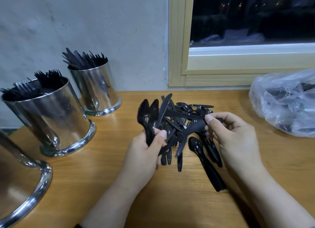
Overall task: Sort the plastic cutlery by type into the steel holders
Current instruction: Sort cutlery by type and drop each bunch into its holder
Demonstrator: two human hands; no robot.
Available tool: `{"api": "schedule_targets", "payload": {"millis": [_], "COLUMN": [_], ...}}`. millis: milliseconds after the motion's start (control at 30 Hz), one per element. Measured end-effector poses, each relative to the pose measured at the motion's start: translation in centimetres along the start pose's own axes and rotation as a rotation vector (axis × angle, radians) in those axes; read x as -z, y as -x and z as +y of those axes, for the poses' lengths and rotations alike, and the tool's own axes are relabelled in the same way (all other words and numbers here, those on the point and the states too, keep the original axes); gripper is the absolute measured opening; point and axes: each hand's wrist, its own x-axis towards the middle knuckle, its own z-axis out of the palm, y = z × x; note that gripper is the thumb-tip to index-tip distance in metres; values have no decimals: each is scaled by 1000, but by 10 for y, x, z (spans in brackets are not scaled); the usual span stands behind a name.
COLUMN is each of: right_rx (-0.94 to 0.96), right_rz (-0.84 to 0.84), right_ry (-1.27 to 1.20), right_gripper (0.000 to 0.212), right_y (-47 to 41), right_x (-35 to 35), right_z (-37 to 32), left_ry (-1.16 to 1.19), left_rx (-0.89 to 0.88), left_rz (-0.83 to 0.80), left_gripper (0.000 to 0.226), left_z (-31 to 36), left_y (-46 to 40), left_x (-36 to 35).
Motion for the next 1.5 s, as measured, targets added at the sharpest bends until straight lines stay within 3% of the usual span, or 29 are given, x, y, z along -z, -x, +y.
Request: {"api": "schedule_targets", "payload": {"millis": [200,467,533,600,700,800,933,1133,1300,1500], "right_rx": [-18,-132,-186,-253,-324,-361,-405,-324,-335,-244], "right_rz": [58,128,107,32,-87,-135,-206,-330,-289,-209], "right_ry": [-19,-244,-300,-320,-258,-202,-153,-37,-102,46], "right_gripper": [7,7,2,12,19,25,22,18,12,34], "right_y": [1,-2,-3,-2,2,8,18,27,32,28], "right_x": [-2,-2,-2,-4,-11,-18,-26,-34,-39,-36], "right_z": [0,1,2,5,9,12,5,3,-2,6], "left_ry": [110,288,334,354,380,360,388,463,527,567], "left_rx": [42,110,116,96,83,78,82,98,132,185], "left_rz": [-185,-117,-100,-81,-49,-35,-21,7,4,-19], "left_gripper": [17,14,16,19,2,21,23,20,23,26], "left_z": [-1,-2,-1,-1,2,1,0,-5,-7,-6], "left_y": [2,0,0,-1,0,-1,-2,-3,-3,-2], "left_x": [-3,-2,-2,-2,-1,0,-1,-4,-5,-4]}}
